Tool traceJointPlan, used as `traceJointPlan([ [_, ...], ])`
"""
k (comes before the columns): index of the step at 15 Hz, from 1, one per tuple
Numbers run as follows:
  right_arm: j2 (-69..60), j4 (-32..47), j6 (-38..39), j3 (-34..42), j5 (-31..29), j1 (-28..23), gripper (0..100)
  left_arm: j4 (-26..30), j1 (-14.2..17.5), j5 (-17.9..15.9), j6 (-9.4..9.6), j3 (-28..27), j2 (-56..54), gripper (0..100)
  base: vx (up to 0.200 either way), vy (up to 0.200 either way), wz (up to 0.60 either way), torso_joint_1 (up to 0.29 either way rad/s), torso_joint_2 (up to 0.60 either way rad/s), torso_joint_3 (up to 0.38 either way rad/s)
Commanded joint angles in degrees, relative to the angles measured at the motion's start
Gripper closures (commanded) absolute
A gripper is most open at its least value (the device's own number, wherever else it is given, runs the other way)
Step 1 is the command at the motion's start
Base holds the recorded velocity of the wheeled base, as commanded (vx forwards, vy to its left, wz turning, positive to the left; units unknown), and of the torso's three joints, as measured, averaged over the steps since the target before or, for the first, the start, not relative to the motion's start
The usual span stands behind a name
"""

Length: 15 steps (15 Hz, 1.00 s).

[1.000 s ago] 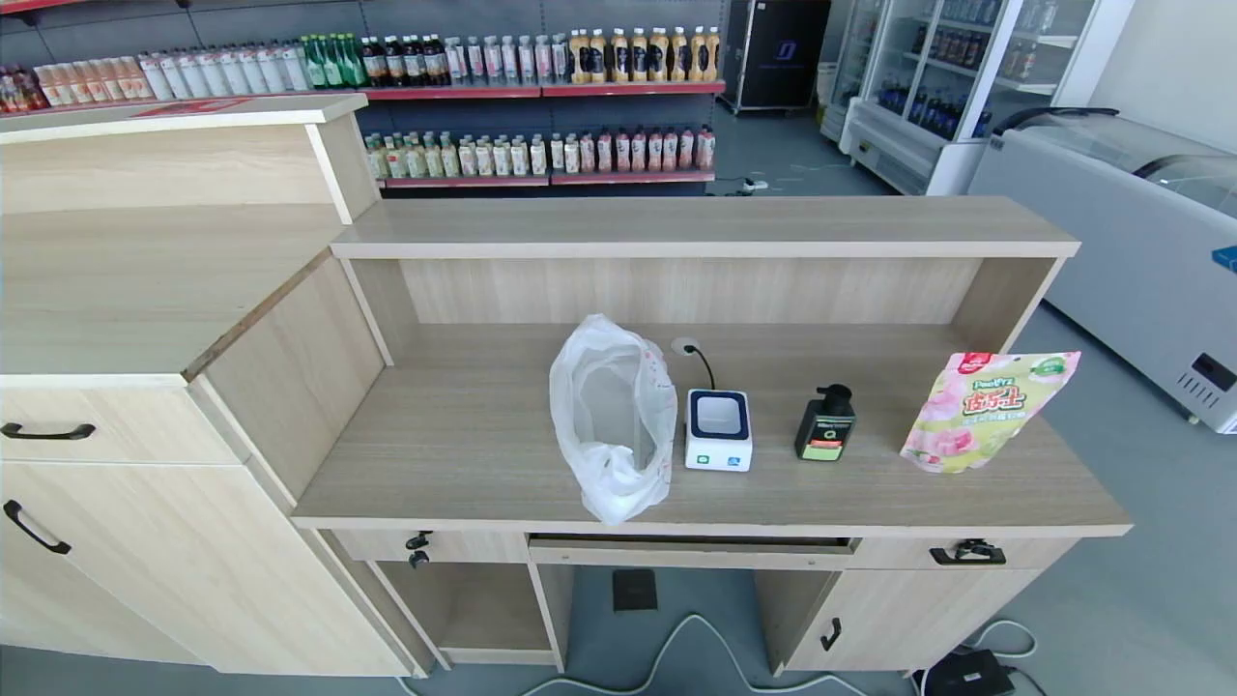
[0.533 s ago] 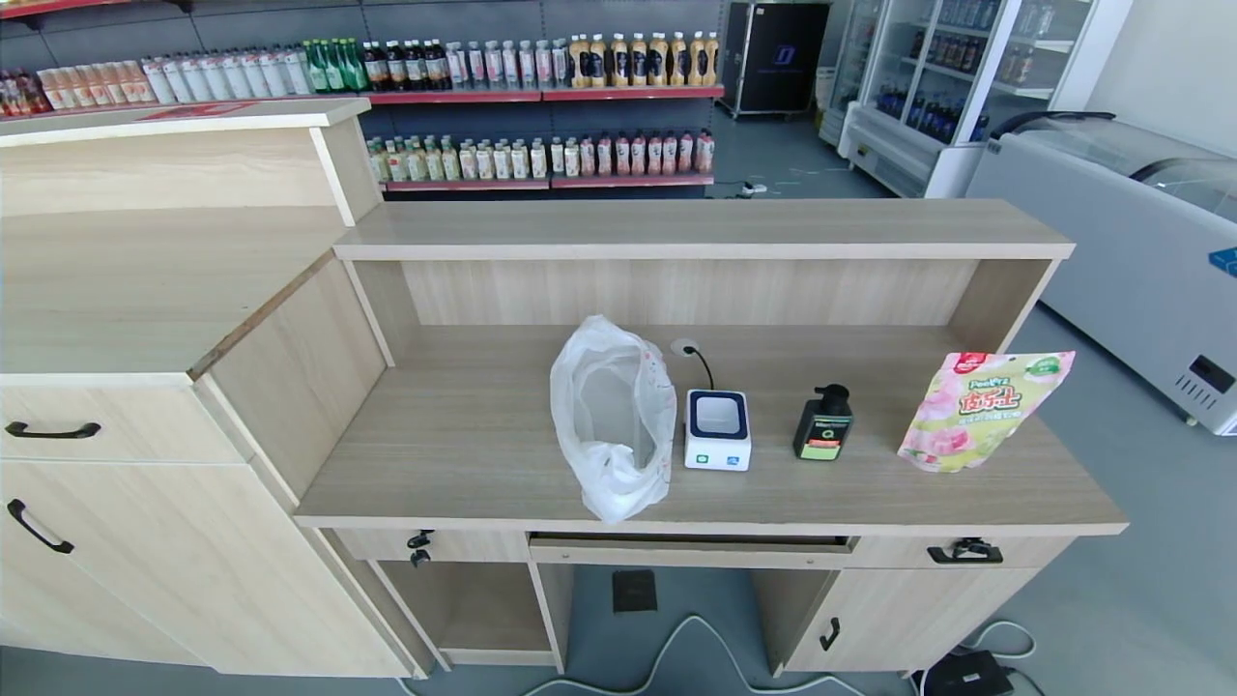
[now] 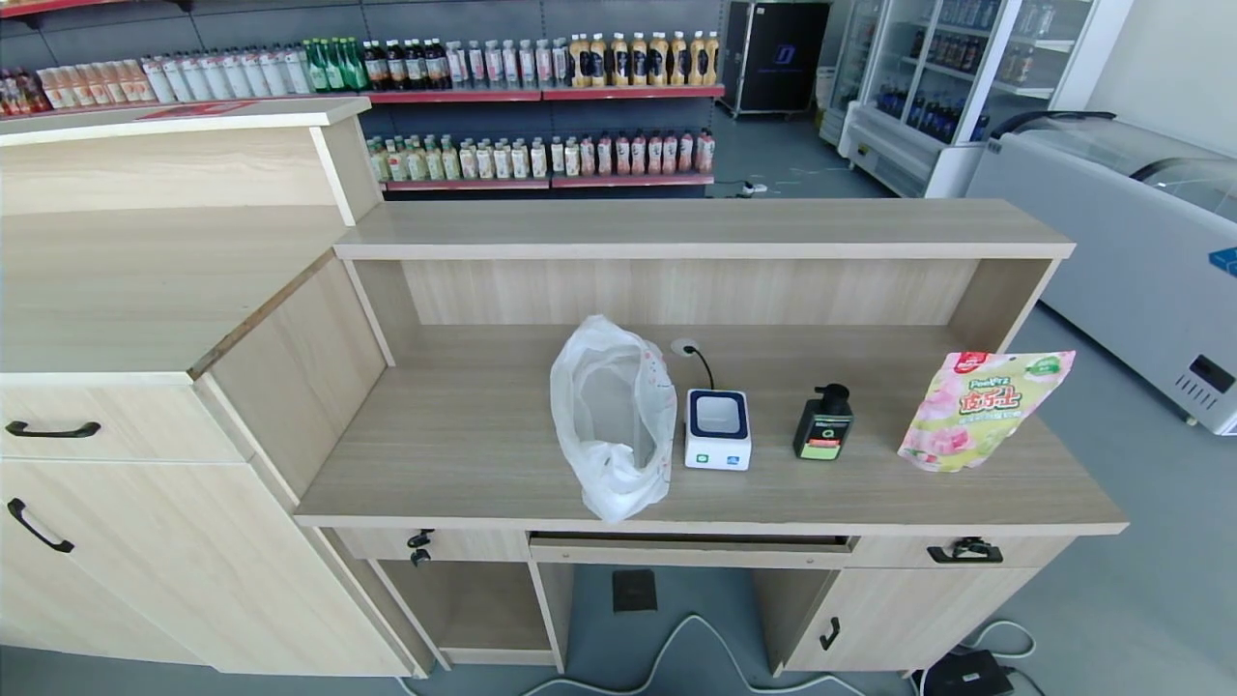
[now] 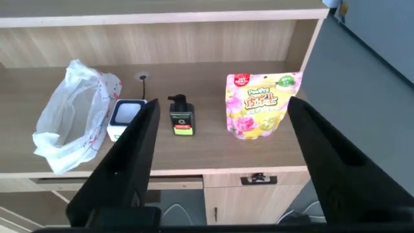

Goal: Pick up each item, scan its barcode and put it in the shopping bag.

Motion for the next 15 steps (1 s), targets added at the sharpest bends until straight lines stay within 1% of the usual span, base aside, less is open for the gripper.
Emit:
traceJointPlan([
  [1,11.97,-5.94,-0.50,3.07,1.03,-3.04,0,-0.01,0.00,0.00,0.00,0.01,0.01,0,0.000,0.000,0.00,0.000,0.00,0.000],
  [2,16.72,-6.91,-7.44,2.45,4.81,-7.78,0,-0.01,0.00,0.00,0.00,0.01,0.01,0,0.000,0.000,0.00,0.000,0.00,0.000],
  [3,21.29,-7.09,-10.52,-0.10,8.94,-10.60,0,-0.01,0.00,0.00,0.00,0.01,0.01,0,0.000,0.000,0.00,0.000,0.00,0.000],
  [4,26.21,-8.49,-12.89,-2.47,10.87,-12.79,0,-0.01,0.00,0.00,0.00,0.01,0.01,0,0.000,0.000,0.00,0.000,0.00,0.000],
  [5,31.48,-12.71,-13.86,-4.67,11.58,-14.11,0,-0.01,0.00,0.00,0.00,0.01,0.01,0,0.000,0.000,0.00,0.000,0.00,0.000],
  [6,34.39,-15.09,-13.95,-5.90,12.54,-14.46,0,-0.01,0.00,0.00,0.00,0.01,0.01,0,0.000,0.000,0.00,0.000,0.00,0.000],
  [7,40.98,-20.27,-15.53,-8.36,14.74,-14.99,0,-0.01,0.00,0.00,0.00,0.01,0.01,0,0.000,0.000,0.00,0.000,0.00,0.000],
  [9,45.64,-21.68,-17.90,-9.94,17.38,-15.17,0,-0.01,0.00,0.00,0.00,0.01,0.01,0,0.000,0.000,0.00,0.000,0.00,0.000],
  [10,49.85,-23.26,-19.66,-10.38,24.15,-14.73,0,-0.01,0.00,0.00,0.00,0.01,0.01,0,0.000,0.000,0.00,0.000,0.00,0.000],
  [12,55.04,-27.92,-20.98,-10.38,25.20,-12.79,0,-0.01,0.00,0.00,0.00,0.01,0.01,0,0.000,0.000,0.00,0.000,0.00,0.000],
  [13,59.87,-32.93,-21.24,-10.82,25.46,-10.25,0,-0.01,0.00,0.00,0.00,0.01,0.01,0,0.000,0.000,0.00,0.000,0.00,0.000],
  [14,63.39,-36.18,-21.77,-12.49,25.46,-9.54,0,-0.01,0.00,0.00,0.00,0.01,0.01,0,0.000,0.000,0.00,0.000,0.00,0.000],
  [15,66.11,-37.76,-22.74,-13.72,25.46,-9.28,0,-0.01,0.00,0.00,0.00,0.01,0.01,0,0.000,0.000,0.00,0.000,0.00,0.000],
])
